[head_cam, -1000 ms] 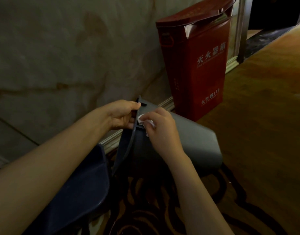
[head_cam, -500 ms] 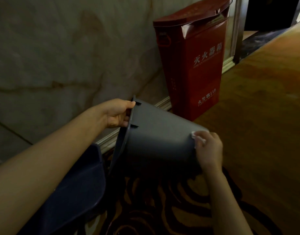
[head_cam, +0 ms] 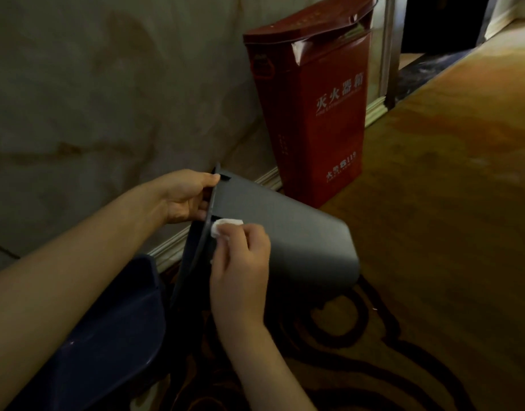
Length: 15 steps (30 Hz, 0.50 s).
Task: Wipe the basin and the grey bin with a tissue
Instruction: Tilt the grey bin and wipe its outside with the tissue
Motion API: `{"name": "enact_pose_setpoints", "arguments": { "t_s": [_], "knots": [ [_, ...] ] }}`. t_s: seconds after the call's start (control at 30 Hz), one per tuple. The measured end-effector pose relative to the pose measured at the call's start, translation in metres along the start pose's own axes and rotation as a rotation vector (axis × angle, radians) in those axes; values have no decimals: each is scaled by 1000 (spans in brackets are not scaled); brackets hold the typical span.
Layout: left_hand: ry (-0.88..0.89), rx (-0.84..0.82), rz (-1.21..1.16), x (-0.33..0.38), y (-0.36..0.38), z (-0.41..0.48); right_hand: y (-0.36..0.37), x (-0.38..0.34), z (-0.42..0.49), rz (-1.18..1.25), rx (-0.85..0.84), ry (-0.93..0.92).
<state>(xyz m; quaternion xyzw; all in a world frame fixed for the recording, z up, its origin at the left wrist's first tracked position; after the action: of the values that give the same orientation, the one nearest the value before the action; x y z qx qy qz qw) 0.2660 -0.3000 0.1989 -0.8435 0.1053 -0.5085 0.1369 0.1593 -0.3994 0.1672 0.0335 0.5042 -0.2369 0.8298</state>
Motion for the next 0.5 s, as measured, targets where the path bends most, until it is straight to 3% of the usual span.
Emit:
{"name": "enact_pose_setpoints", "arguments": {
  "t_s": [0.17, 0.37, 0.43, 0.5],
  "knots": [
    [0, 15, 22, -2, -6, 1, -21, 73, 11, -95, 84, 137],
    [3, -21, 49, -3, -10, 0, -87, 208, 16, -271, 230, 645],
    [8, -27, 58, -3, -11, -1, -102, 236, 14, -245, 220, 830],
    [15, -30, 66, -5, -12, -2, -113, 240, 14, -209, 254, 891]
  ]
}}
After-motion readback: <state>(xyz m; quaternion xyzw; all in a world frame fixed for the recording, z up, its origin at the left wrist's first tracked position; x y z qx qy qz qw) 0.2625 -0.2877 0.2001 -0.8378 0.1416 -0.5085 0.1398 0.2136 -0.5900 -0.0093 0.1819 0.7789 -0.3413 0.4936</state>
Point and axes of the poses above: each hand's wrist, its own z-axis towards the middle knuckle, its own y-axis out of the palm, x = y × z, the point moved 7 cm from there along z, towards the middle knuckle
